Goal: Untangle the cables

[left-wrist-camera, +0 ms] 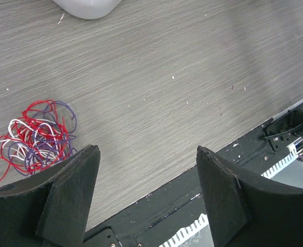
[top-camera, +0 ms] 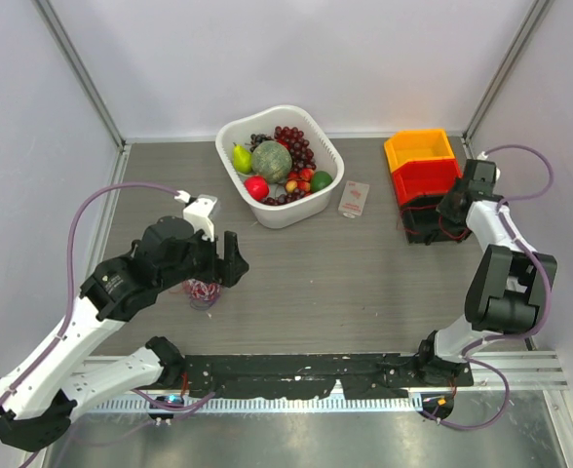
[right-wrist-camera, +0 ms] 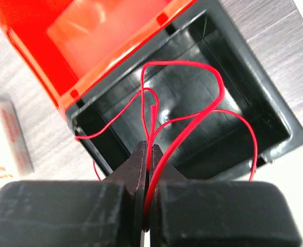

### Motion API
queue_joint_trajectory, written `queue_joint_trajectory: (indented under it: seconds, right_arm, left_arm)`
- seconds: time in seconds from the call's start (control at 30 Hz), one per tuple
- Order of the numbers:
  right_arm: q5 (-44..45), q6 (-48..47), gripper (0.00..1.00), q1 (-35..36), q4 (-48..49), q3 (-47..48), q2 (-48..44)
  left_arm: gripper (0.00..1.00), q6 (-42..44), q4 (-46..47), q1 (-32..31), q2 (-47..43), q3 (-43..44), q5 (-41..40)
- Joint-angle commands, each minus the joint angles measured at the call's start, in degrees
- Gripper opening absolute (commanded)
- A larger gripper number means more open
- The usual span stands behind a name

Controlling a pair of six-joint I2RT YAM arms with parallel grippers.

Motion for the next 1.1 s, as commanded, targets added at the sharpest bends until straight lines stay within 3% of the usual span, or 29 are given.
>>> queue_joint_trajectory:
  seconds: [0.0,0.3,0.43,0.57,0.83,1.0,1.07]
  right_arm:
    - [-11.18,9.91,0.01,-5.17,7.51,0.91,2.17]
    - [-9.87,30.81,0.01,-7.81,5.57,2.40,7.09]
    - [-8.92,33.84,0.01,-6.59,4.54,3.01,8.59]
    - [-5.13,30.77,0.10,-5.88,-1.88,6.36,9.30]
    - [-5.13,18.46,0.45,-5.79,-14.99,11.81,3.32]
    - [-6.62,9.26,0.46,-3.16,-17.56,10.67,-1.24]
    - [-5.14,1.63,0.49,2.71,-17.10,11.01,-1.78]
  left_arm:
    - [0.80,1.41,0.90,0.13,1.07,1.05,-0.96]
    - [0.79,1.58,0.91,0.22,4.94,3.95,0.54]
    - [0.79,0.97,0.64,0.22,4.59,3.96,0.62]
    - [0.79,-0.43,1.43,0.22,3.28,2.64,0.71]
    - [0.79,-1.14,1.25,0.22,1.43,1.41,1.59]
    - [0.79,-1.40,2.57,0.13,1.16,0.44,1.94]
    - [0.79,-1.40,2.49,0.13,1.42,0.88,2.21]
